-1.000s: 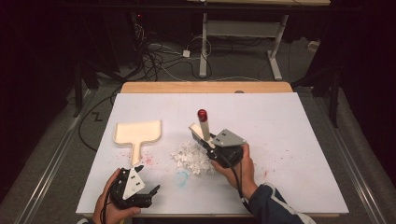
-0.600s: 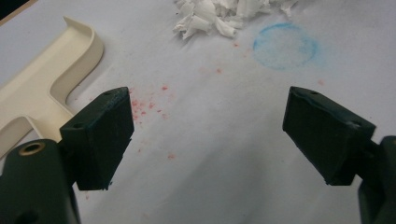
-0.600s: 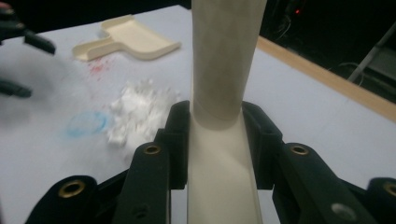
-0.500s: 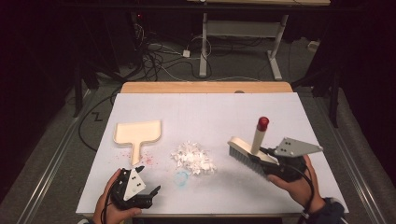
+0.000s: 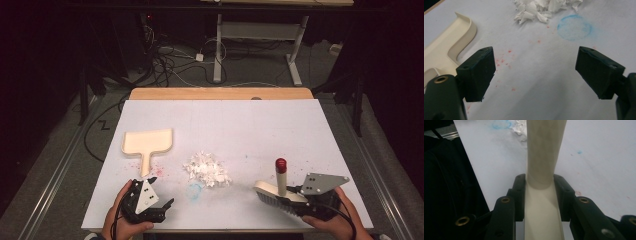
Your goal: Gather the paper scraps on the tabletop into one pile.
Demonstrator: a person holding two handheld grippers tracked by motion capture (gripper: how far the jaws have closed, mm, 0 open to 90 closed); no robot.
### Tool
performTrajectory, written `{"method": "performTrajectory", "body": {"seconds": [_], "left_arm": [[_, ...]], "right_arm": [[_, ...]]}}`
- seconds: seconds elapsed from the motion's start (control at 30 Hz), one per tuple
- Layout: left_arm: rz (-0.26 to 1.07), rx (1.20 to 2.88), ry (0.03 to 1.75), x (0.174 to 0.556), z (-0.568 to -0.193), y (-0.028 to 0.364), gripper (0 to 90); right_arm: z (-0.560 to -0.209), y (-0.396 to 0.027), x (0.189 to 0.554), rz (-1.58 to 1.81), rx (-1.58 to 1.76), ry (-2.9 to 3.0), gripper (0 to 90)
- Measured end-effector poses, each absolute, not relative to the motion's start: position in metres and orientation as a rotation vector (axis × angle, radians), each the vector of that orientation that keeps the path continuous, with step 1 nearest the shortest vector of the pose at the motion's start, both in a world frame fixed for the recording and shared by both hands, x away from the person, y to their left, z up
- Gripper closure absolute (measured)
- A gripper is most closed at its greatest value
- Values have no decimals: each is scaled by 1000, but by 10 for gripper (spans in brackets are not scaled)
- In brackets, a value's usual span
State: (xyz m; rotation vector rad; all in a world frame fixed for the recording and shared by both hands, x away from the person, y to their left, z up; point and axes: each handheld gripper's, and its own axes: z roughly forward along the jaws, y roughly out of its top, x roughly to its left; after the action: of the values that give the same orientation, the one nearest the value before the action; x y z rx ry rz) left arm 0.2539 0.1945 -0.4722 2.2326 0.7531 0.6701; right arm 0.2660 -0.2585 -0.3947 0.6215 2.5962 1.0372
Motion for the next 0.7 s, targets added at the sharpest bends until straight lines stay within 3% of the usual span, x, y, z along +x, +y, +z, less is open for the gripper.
{"method": "performTrajectory", "body": {"seconds": [0.5, 0.7], "left_arm": [[664, 2232, 753, 254, -473, 195, 153], [662, 2226, 763, 252, -474, 198, 153]], "right_arm": [[-409, -158, 317, 1097, 473, 2549, 687], [-407, -143, 327, 1135, 455, 2536, 686]]}}
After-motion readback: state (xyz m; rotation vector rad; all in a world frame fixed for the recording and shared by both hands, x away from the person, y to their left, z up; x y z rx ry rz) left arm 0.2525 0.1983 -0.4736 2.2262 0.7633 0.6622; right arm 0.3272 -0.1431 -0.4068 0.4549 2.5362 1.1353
